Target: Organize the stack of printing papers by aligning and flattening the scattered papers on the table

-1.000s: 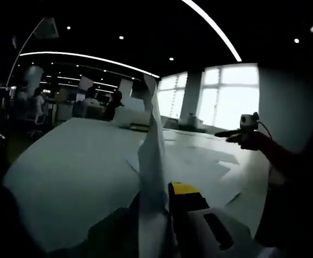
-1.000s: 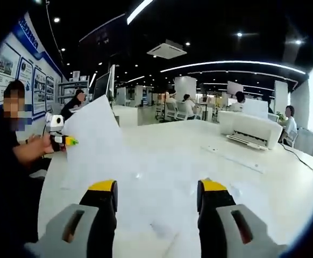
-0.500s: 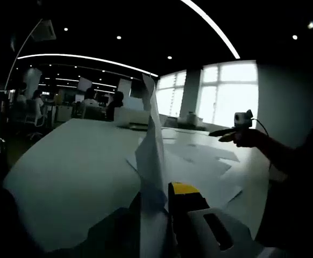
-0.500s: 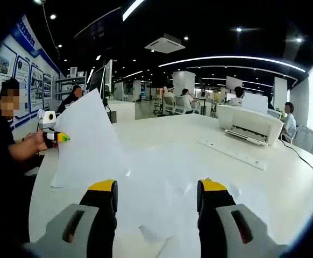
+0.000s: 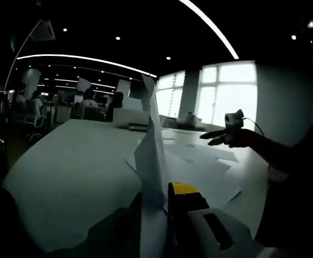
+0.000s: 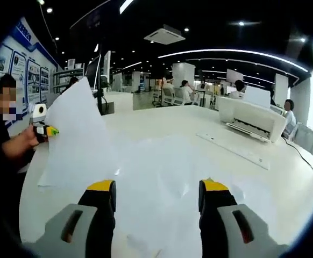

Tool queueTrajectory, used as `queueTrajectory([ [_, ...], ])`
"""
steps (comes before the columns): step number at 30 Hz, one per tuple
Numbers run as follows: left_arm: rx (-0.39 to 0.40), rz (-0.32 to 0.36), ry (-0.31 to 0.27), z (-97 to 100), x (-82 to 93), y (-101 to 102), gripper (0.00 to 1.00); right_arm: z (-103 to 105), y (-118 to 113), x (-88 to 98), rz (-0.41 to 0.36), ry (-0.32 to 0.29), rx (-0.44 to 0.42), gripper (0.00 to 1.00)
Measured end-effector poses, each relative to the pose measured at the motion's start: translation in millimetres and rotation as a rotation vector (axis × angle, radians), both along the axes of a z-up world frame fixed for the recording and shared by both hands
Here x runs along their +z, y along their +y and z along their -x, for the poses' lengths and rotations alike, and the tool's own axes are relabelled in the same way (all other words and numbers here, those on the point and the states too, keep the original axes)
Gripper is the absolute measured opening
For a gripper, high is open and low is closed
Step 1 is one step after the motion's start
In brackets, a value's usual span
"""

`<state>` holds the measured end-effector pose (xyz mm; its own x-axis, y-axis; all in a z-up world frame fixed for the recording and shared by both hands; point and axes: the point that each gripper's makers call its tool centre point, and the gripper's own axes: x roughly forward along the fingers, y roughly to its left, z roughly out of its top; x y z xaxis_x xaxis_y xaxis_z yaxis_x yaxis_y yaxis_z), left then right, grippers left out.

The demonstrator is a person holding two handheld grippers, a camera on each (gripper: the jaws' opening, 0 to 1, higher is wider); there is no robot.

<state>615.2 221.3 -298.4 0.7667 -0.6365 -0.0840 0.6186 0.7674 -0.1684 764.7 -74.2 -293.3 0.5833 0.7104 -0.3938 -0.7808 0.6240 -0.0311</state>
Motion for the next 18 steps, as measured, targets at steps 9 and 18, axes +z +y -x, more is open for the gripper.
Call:
queueTrajectory([
  [9,-0.002,0.0,0.0,-0.2,-0.1,1,0.06,-11,6,-13.5,-0.012,0.028,-0.018,0.59],
  [18,-0.005,-0.005,0.002,-0.4,-0.9,1,0.06,-14,18,-19.4,-0.019,0.025,-0.004,0.59],
])
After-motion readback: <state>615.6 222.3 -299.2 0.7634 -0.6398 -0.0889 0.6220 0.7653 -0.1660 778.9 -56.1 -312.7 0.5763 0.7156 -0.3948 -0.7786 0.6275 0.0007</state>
